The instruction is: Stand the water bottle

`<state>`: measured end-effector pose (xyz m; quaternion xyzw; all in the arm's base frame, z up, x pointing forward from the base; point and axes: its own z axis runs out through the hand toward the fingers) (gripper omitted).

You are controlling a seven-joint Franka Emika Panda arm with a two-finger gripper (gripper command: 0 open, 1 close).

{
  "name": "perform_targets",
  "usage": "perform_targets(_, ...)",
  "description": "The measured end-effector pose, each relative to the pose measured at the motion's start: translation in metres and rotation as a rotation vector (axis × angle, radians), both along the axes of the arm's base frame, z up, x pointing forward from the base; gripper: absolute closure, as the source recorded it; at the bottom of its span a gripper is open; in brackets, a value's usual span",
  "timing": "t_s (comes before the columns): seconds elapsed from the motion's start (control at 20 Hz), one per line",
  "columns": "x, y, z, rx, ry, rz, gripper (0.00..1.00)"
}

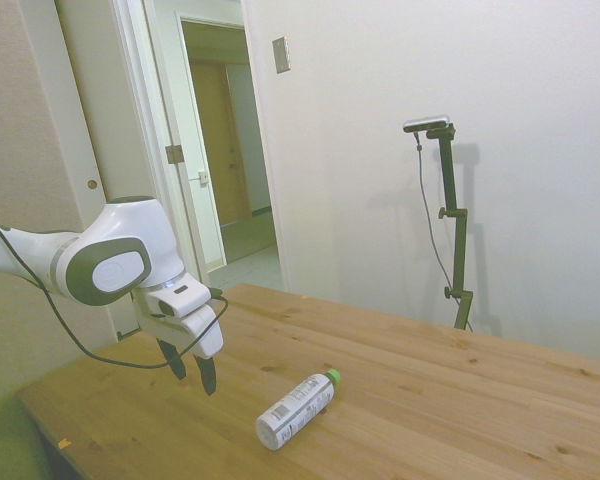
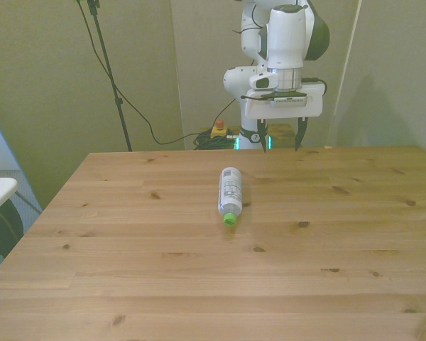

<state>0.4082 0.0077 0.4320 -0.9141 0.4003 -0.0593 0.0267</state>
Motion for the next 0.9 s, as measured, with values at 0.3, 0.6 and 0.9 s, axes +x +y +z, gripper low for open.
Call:
perform_targets(0.3,0.017,-0.019,0.015,-0.038,-0.019,-0.021,0.0)
perform_targets(0.6,0.079,-0.069,0.053,-0.092,-0.047,-0.079,0.0)
perform_targets(0.9,0.148,-0.099,0.038,-0.146,-0.03,-0.107,0.0)
